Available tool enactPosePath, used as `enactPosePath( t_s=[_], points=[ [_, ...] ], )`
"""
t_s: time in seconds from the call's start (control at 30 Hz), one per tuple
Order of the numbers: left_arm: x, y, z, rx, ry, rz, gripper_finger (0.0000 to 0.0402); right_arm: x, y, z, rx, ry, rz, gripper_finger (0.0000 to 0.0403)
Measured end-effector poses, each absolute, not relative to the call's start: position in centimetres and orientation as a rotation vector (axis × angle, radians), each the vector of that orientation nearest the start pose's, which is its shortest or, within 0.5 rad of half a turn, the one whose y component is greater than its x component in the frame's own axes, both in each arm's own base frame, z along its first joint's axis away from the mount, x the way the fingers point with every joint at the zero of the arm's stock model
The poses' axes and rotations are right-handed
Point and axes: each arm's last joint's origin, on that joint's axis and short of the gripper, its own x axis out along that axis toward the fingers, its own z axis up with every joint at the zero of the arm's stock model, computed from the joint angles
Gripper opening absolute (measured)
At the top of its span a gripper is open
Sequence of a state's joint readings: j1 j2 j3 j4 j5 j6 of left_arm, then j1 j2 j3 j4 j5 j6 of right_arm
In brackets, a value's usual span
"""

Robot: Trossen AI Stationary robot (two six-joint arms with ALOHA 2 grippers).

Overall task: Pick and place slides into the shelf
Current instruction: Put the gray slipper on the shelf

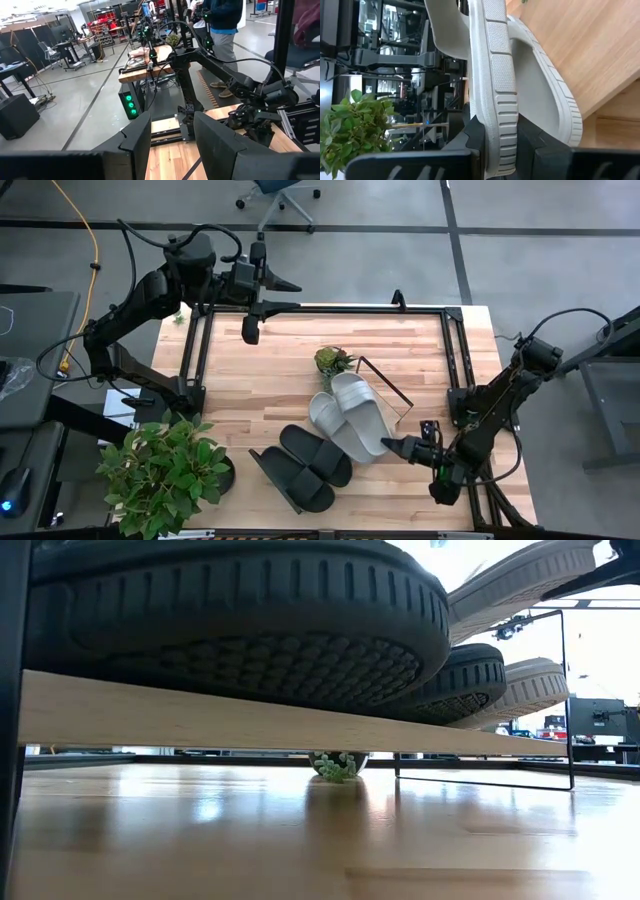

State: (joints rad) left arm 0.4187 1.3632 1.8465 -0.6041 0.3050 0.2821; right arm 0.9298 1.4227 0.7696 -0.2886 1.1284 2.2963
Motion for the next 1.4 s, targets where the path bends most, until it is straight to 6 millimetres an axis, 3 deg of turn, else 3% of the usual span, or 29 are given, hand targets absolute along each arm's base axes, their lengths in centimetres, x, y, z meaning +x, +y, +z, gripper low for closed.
enactPosePath(
  t_s=[0.63,0.9,1.4],
  points=[
    [23.1,9.3,51.4,0.25,0.164,0.088,0.0138,17.5,19.2,20.1,1.462,0.026,-0.545,0.0033],
    [23.1,9.3,51.3,0.248,0.176,0.085,0.0138,16.5,19.7,20.4,1.461,0.057,-0.511,0.0032],
    [23.1,9.3,51.3,0.248,0.175,0.086,0.0138,14.2,18.2,21.7,1.334,0.148,-0.525,0.0032]
  ],
)
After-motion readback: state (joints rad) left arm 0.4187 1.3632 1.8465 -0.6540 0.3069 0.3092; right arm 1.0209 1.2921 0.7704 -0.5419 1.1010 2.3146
